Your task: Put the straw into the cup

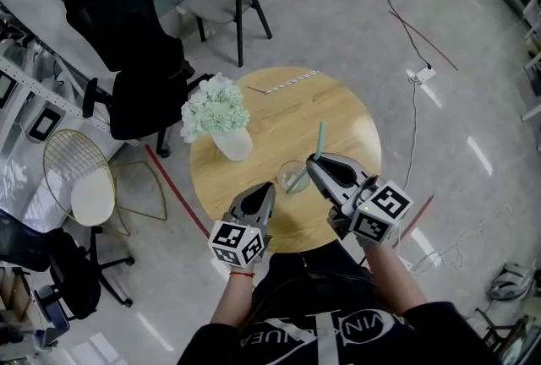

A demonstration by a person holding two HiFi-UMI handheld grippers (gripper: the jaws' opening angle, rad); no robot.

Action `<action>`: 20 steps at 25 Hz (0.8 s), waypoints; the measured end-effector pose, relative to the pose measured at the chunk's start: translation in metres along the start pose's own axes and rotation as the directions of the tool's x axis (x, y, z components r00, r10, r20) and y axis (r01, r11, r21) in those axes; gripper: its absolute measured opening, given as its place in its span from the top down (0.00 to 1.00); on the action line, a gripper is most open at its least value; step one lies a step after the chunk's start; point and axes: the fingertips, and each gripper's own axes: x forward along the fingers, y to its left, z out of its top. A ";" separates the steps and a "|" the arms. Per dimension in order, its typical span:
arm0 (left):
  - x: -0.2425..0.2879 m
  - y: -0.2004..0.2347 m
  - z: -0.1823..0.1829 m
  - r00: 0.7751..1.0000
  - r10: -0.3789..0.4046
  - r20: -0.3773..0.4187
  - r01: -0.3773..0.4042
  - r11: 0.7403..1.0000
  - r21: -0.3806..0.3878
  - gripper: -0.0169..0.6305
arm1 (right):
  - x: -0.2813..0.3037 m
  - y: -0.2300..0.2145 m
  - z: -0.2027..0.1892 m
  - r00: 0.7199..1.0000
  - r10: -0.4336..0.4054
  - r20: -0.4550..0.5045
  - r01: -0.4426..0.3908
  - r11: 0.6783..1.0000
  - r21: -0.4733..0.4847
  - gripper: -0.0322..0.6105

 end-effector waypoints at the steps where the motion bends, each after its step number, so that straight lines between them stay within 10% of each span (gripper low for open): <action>1: 0.001 0.001 -0.001 1.000 0.004 -0.002 -0.004 1.000 -0.003 0.96 | 0.001 -0.003 -0.001 1.000 0.000 -0.002 0.000 1.000 0.005 0.91; 20: 0.013 0.015 -0.017 0.998 0.060 -0.033 -0.062 0.997 -0.047 0.96 | 0.013 -0.037 -0.012 1.000 0.005 -0.010 -0.004 0.999 0.052 0.91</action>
